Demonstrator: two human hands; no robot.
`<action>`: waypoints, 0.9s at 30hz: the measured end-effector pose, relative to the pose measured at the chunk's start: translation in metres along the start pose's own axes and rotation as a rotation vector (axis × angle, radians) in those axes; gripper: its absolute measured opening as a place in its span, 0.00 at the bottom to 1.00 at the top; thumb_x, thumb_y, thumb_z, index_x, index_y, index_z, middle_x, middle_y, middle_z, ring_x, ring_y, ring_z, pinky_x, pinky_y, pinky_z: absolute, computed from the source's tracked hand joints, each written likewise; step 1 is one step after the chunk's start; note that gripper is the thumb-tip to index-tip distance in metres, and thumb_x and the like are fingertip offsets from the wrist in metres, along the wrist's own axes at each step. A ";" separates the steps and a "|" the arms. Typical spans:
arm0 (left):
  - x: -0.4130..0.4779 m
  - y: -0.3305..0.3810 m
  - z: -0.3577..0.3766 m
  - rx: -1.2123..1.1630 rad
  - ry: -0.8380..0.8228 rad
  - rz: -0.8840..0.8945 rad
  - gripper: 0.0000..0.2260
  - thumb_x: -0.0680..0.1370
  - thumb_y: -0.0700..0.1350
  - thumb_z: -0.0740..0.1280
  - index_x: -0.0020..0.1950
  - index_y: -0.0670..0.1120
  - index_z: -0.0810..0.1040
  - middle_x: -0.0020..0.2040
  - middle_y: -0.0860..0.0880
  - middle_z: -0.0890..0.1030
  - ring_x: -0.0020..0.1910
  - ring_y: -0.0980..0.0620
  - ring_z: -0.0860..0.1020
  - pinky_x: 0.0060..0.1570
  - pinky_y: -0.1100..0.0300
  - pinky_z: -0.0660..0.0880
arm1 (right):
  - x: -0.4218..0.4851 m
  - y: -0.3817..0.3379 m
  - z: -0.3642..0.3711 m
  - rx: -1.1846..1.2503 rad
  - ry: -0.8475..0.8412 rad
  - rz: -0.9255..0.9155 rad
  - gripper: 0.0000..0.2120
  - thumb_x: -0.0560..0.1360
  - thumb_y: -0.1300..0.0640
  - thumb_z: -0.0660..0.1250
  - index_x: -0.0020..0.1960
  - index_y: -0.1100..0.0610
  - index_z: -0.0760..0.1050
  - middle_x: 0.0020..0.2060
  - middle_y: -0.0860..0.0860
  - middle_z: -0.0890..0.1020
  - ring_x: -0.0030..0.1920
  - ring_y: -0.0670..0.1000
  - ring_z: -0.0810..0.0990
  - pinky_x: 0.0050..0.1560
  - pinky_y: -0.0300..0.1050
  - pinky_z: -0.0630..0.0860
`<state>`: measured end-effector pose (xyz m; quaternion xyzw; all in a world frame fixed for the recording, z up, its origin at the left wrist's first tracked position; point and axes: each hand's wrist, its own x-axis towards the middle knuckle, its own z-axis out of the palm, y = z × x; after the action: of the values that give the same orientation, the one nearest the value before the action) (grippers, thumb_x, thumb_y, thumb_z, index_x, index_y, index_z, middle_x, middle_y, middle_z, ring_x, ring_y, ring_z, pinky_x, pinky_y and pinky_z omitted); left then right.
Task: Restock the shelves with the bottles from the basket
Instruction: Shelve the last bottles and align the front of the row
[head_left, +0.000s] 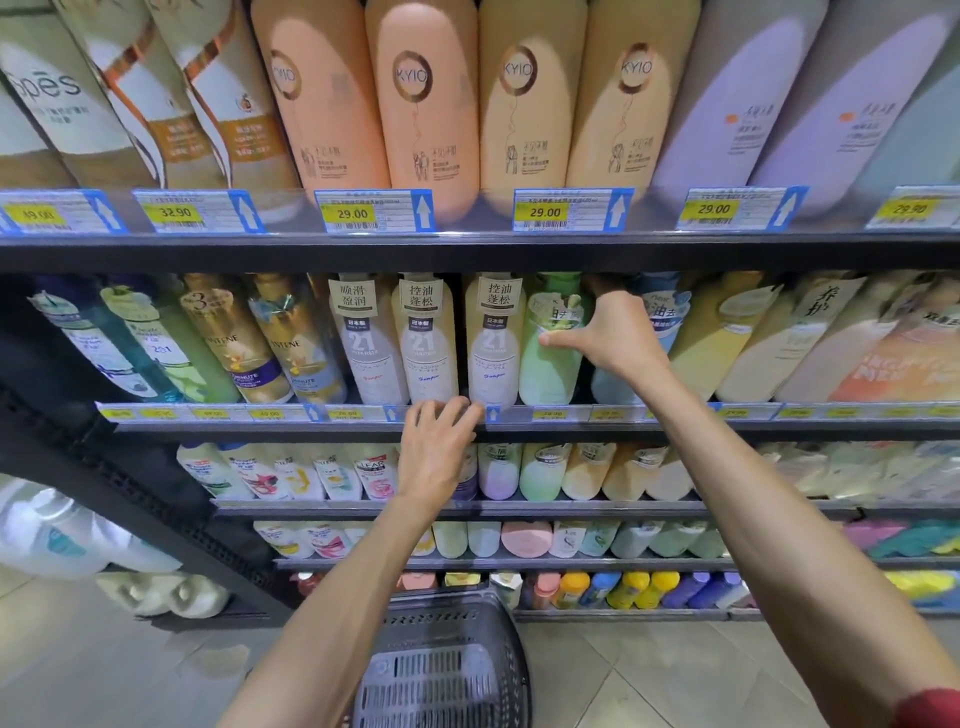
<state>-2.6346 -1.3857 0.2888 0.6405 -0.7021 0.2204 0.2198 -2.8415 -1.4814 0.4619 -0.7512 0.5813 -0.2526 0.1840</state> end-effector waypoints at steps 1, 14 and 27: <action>-0.001 -0.001 0.001 -0.003 0.004 0.000 0.21 0.71 0.41 0.78 0.60 0.49 0.74 0.53 0.49 0.80 0.44 0.44 0.72 0.51 0.50 0.66 | 0.001 -0.001 0.000 -0.001 -0.010 0.004 0.29 0.64 0.42 0.81 0.41 0.64 0.71 0.32 0.57 0.75 0.35 0.57 0.74 0.32 0.51 0.68; 0.000 0.000 -0.001 0.013 -0.016 -0.017 0.20 0.72 0.43 0.77 0.59 0.49 0.73 0.52 0.50 0.78 0.45 0.45 0.70 0.49 0.50 0.67 | 0.004 -0.003 -0.009 0.006 -0.087 -0.063 0.32 0.67 0.47 0.80 0.61 0.66 0.75 0.50 0.60 0.82 0.44 0.56 0.76 0.43 0.49 0.75; 0.002 0.003 -0.017 -0.008 -0.121 -0.031 0.17 0.72 0.44 0.76 0.58 0.49 0.74 0.52 0.49 0.79 0.45 0.44 0.73 0.48 0.49 0.72 | -0.008 -0.008 -0.008 0.034 -0.096 0.009 0.25 0.69 0.48 0.79 0.53 0.66 0.76 0.47 0.60 0.82 0.48 0.60 0.81 0.48 0.55 0.79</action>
<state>-2.6373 -1.3764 0.3038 0.6625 -0.7049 0.1751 0.1832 -2.8411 -1.4715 0.4715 -0.7567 0.5707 -0.2255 0.2254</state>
